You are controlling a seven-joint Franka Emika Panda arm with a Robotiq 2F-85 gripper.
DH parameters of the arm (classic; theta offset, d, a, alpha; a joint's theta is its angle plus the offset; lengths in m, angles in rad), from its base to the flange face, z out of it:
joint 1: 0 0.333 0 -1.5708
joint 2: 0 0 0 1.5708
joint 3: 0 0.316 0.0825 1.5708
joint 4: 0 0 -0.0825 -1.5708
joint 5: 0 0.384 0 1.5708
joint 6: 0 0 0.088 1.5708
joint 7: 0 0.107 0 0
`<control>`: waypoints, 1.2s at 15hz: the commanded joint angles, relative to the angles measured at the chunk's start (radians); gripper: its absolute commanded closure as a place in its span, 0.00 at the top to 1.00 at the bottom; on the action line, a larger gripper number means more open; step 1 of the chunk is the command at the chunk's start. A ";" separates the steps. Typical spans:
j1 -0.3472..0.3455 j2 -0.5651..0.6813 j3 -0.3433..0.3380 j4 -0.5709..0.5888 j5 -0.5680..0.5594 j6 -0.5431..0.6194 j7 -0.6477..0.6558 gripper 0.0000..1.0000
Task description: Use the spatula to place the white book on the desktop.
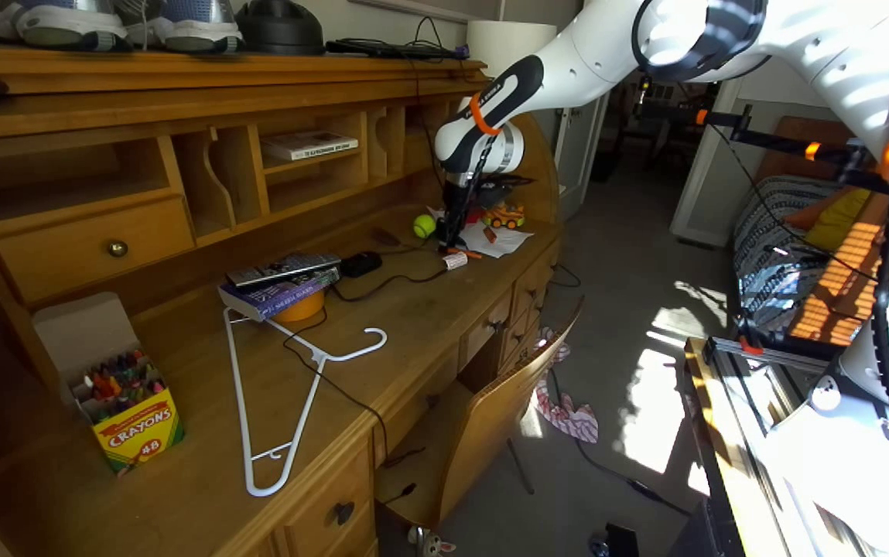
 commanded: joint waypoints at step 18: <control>0.015 -0.122 -0.036 -0.122 -0.022 0.011 -0.016 0.05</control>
